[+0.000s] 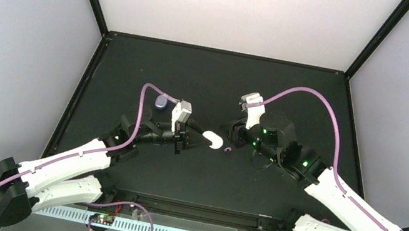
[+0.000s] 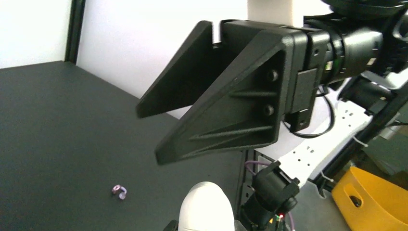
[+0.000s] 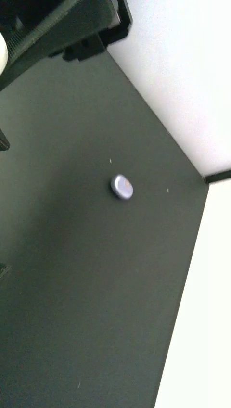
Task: Insert the wireless bluetooth earbuds into the charging case
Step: Close the charging case, then place the charging case at the center of the board.
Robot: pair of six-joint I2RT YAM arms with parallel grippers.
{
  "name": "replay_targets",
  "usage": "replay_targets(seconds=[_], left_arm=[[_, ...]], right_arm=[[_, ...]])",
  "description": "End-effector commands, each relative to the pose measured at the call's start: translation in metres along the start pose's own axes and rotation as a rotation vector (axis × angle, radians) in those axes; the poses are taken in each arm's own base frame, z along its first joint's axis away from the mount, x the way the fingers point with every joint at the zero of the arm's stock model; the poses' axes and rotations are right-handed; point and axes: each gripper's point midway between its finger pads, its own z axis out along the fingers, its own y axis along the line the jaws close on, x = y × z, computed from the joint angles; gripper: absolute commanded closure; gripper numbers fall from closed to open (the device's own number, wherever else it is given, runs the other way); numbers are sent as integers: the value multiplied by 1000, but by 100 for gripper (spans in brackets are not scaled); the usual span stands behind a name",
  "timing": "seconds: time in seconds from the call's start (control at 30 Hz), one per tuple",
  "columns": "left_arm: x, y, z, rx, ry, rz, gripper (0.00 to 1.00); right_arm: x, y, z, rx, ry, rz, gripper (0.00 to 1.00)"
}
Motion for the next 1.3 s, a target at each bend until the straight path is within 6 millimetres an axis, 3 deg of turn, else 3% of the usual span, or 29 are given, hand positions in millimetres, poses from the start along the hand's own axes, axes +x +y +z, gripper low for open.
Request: replay_targets(seconds=[0.0,0.27,0.6,0.7,0.77,0.83,0.97,1.1,1.27], left_arm=[[-16,-26,-11,99,-46,101,99],[-23,-24,-10,81,-73,105,98],[-42,-26,-8,80,-131,86,98],[-46,-27,-9,78,-148,95,98],[-44,-20,-8,46,-141,102,98],[-35,-2,-5,-31,-123,91,99],[-20,65,-4,-240,-93,-70,98],[-18,136,-3,-390,-92,-250,98],[-8,209,26,-475,7,-365,98]], right_arm=[[-7,39,-7,-226,-19,-33,41],[7,59,-19,-338,27,-68,43],[27,78,-15,-360,92,-119,45],[22,67,-15,-297,70,-105,43],[9,46,-19,-177,15,-70,39],[-6,19,-26,-55,-49,-18,34],[-12,-19,-34,31,-105,108,31],[24,-43,-19,106,-42,167,30],[67,-56,-12,147,33,195,30]])
